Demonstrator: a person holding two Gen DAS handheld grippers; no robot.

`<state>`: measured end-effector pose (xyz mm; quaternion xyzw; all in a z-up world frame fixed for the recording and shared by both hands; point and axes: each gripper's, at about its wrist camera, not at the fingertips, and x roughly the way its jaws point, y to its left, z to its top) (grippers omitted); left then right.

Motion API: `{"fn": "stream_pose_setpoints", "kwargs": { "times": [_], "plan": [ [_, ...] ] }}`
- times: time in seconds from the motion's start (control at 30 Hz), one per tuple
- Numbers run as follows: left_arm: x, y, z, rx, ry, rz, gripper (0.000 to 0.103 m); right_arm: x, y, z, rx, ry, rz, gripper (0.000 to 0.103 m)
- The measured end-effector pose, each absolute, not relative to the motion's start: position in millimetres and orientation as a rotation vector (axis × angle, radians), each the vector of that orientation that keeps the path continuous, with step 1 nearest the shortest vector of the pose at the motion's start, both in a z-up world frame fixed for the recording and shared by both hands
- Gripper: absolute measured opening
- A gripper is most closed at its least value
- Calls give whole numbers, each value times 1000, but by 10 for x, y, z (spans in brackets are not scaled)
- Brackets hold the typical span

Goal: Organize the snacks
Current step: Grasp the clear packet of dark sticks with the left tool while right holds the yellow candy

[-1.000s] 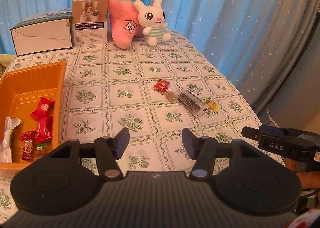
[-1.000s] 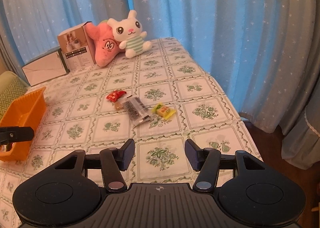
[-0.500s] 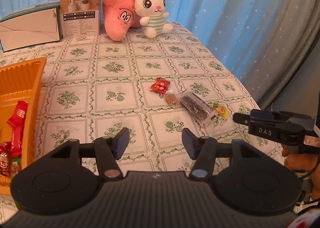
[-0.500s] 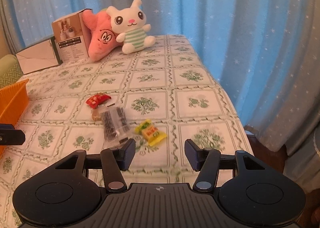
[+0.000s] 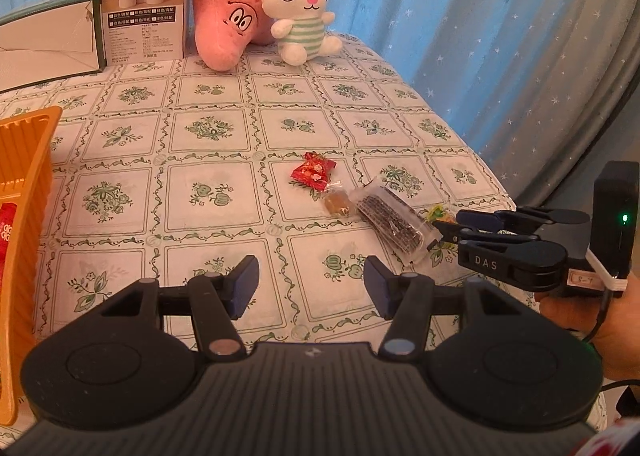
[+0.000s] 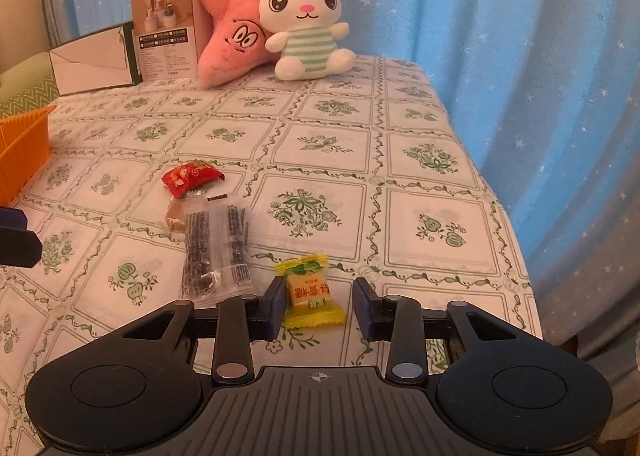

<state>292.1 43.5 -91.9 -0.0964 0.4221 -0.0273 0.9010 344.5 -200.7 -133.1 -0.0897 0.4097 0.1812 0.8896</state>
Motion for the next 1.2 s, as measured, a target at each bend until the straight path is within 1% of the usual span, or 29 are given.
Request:
{"fn": "stream_pose_setpoints", "kwargs": {
  "times": [0.03, 0.07, 0.17, 0.47, 0.6, 0.77, 0.87, 0.9, 0.97, 1.03, 1.2],
  "plan": [
    [2924, 437, -933, -200, 876, -58, 54, 3447, -1995, -1331, -190, 850, 381, 28],
    [2925, 440, -948, -201, 878, -60, 54, 3450, -1976, -1325, -189, 854, 389, 24],
    [2930, 454, -992, -203, 887, -63, 54, 3449, -1919, -1319, -177, 866, 396, 21],
    [2984, 441, -1080, -197, 884, -90, 54, 3211, -1739, -1224, -97, 893, 544, 21],
    [3111, 339, -1128, -145, 857, -162, 53, 3187, -1836, -1182, -64, 895, 403, 21],
    [3359, 169, -1189, -125, 846, -268, 49, 3128, -2054, -1178, 16, 919, 287, 21],
    [3482, 33, -1238, -78, 845, -319, 45, 3133, -2140, -1178, 52, 924, 258, 21],
    [3514, -4, -1261, -62, 846, -327, 41, 3141, -2154, -1176, 56, 921, 251, 21],
    [3570, -72, -1310, -20, 853, -322, 40, 3141, -2180, -1171, 58, 914, 239, 21],
    [3601, -123, -1353, 19, 856, -324, 37, 3141, -2183, -1178, 55, 914, 232, 21],
    [3483, -152, -1340, 70, 858, -325, 36, 3134, -2154, -1188, 48, 914, 241, 21]
  ]
}}
